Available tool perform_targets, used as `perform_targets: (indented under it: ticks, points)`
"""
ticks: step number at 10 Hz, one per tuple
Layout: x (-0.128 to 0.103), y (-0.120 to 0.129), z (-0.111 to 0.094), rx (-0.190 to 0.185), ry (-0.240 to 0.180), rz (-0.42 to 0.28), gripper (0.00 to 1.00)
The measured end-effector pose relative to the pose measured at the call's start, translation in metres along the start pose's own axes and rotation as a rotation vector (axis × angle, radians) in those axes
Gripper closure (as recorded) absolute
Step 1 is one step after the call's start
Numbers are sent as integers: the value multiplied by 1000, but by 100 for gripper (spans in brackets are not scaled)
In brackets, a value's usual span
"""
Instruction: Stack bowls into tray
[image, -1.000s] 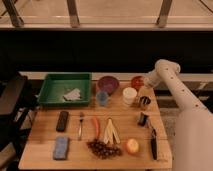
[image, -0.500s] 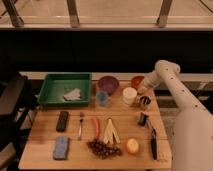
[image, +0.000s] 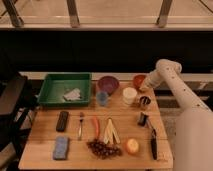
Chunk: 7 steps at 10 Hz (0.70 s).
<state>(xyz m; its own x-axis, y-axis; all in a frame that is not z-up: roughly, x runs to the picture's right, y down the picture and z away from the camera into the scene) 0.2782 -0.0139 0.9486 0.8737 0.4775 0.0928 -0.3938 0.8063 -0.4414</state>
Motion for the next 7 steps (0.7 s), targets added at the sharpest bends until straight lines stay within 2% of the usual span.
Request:
perform_targets:
  ticks: [2,4,5,7]
  points:
    - [-18,-29,-17,58,11,-61,98]
    - [-39,-46,-33,99,2,-123,98]
    - [-56,-52,-41,118,-15,-161,98]
    - [-88,-46,-44,124,-62,-219,98]
